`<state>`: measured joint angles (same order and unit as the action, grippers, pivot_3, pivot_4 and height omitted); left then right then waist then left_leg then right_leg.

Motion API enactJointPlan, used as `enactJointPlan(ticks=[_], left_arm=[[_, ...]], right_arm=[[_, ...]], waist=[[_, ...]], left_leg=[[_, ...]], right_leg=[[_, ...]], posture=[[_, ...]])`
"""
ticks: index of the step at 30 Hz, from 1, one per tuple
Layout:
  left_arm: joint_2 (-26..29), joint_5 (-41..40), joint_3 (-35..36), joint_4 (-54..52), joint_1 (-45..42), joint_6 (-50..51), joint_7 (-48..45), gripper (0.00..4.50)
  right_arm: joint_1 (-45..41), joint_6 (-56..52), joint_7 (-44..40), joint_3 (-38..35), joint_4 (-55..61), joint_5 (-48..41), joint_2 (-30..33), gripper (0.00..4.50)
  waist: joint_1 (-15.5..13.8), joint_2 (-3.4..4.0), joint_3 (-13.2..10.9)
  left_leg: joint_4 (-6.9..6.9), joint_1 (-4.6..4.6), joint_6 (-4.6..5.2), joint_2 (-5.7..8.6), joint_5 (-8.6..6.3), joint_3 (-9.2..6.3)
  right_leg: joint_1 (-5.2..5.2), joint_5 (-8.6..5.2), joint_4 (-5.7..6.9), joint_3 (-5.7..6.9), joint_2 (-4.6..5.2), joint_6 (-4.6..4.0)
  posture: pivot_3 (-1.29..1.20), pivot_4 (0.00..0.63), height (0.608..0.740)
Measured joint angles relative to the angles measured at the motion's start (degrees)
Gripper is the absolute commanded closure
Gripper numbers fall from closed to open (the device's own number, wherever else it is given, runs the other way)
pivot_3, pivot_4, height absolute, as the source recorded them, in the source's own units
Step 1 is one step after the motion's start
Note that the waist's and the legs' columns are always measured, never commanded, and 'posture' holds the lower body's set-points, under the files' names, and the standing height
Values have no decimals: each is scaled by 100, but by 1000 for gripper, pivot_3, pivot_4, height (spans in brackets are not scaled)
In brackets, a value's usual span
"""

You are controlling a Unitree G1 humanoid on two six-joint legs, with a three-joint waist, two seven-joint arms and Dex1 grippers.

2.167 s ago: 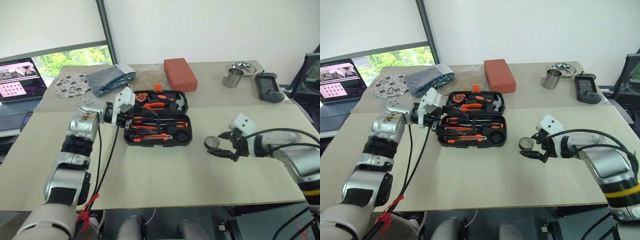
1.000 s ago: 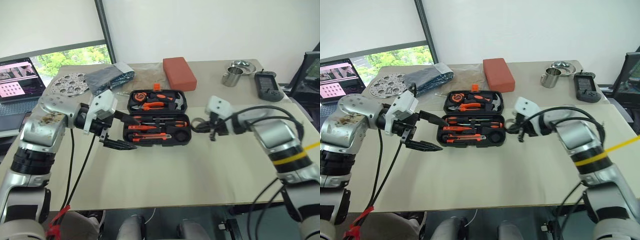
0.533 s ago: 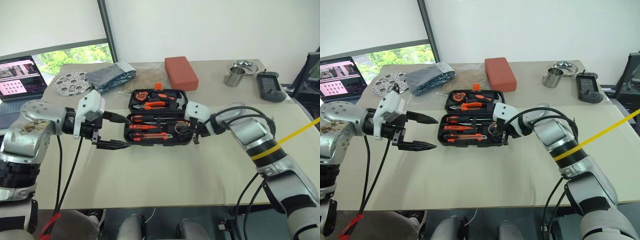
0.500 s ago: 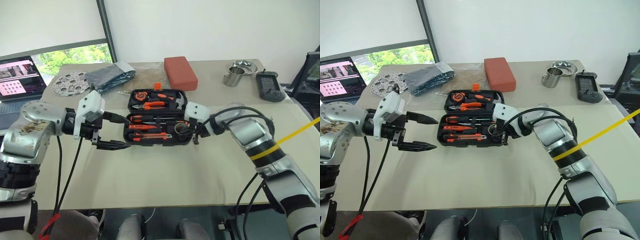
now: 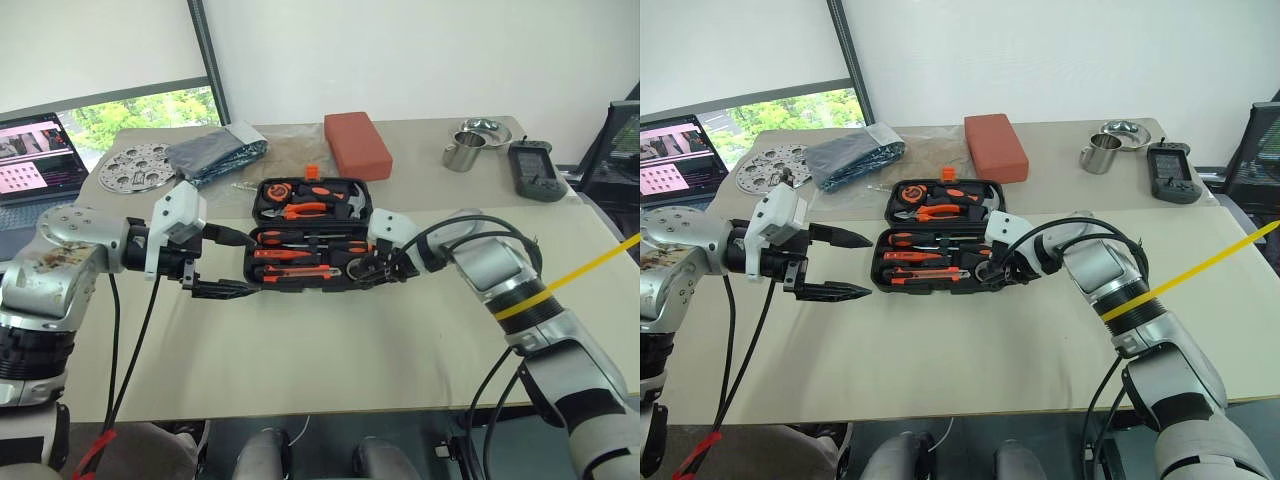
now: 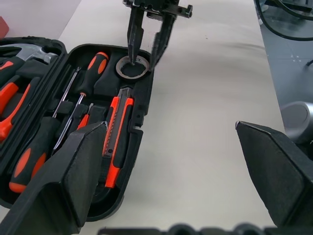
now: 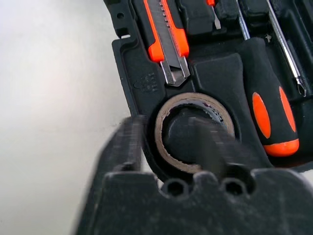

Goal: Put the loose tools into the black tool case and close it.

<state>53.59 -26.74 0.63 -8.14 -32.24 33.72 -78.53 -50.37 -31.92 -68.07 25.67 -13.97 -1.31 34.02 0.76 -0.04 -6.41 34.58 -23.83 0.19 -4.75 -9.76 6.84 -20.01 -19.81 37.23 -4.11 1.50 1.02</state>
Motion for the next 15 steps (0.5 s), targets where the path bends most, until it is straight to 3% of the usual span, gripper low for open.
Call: enactJointPlan(ticks=[3,7,15], left_arm=[[0,-1,0,11,0,-15,45,0],[-56,25,10,197,-4,-123,226,0],[-974,752,134,2029,-316,-626,1875,0]], right_arm=[[8,-20,-2,-33,10,-2,0,90],[11,-44,69,-226,9,-15,-6,90],[-141,-26,1214,-1205,-919,-68,-613,90]], waist=[[1,0,0],[-3,0,0],[-2,-2,-1]], left_leg=[[0,0,0,-1,0,1],[0,0,0,0,0,3],[3,0,-5,0,3,7]], right_leg=[[-1,0,0,0,0,0],[-2,0,1,-1,1,-1],[-13,6,25,0,3,-10]], posture=[[0,150,740],[0,150,740],[0,150,740]])
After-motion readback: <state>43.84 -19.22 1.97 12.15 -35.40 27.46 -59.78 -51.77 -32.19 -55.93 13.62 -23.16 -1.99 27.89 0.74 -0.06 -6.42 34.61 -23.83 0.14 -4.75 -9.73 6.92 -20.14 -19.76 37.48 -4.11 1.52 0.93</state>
